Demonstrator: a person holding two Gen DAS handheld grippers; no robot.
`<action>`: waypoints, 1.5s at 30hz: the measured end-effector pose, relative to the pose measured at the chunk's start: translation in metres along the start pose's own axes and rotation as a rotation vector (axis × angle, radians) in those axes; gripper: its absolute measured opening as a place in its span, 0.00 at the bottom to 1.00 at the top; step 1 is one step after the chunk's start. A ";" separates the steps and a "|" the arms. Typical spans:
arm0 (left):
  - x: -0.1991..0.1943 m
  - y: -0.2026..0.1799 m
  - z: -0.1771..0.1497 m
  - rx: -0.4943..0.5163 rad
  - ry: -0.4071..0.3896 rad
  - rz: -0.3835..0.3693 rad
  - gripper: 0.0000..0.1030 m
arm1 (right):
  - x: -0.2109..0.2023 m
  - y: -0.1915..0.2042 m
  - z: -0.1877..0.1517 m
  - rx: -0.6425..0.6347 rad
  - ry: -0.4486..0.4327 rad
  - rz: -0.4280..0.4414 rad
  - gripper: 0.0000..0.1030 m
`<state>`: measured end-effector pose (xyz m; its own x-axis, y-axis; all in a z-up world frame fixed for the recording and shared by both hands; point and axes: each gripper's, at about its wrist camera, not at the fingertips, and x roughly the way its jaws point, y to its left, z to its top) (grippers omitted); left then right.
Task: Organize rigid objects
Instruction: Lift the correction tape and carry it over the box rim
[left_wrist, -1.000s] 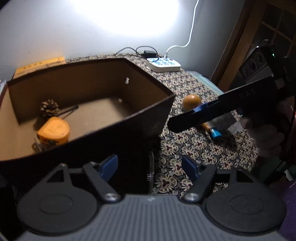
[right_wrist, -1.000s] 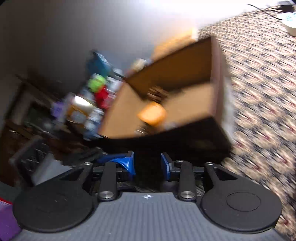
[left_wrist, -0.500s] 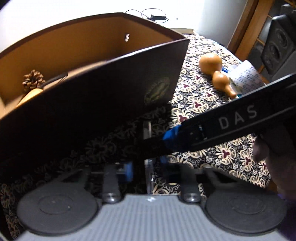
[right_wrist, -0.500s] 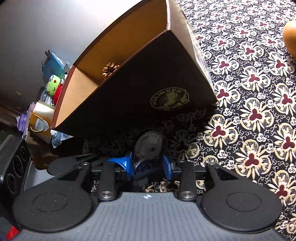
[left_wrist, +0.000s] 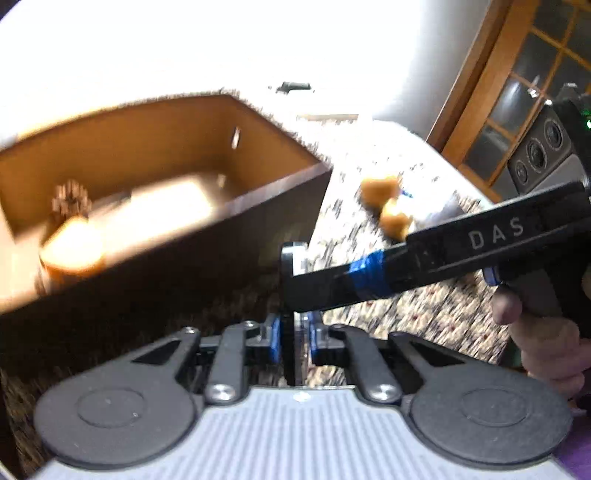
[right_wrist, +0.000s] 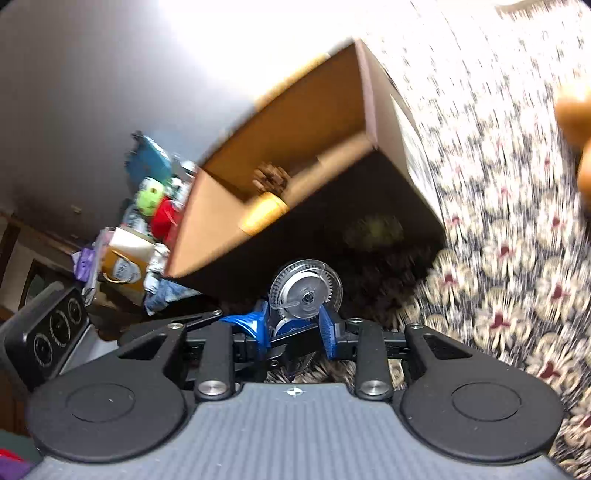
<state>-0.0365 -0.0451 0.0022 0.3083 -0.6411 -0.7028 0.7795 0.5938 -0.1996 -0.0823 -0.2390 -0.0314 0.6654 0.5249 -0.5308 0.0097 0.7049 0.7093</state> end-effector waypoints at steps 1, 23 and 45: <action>-0.006 -0.003 0.009 0.007 -0.024 -0.003 0.07 | -0.006 0.005 0.004 -0.022 -0.021 0.009 0.12; 0.060 0.154 0.102 -0.319 0.153 0.157 0.07 | 0.141 0.037 0.138 -0.180 0.122 -0.087 0.12; 0.058 0.164 0.086 -0.397 0.154 0.291 0.12 | 0.132 0.020 0.130 -0.081 -0.003 -0.156 0.15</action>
<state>0.1558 -0.0266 -0.0130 0.3744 -0.3600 -0.8546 0.3967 0.8952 -0.2033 0.1023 -0.2176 -0.0266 0.6626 0.4045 -0.6304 0.0533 0.8140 0.5784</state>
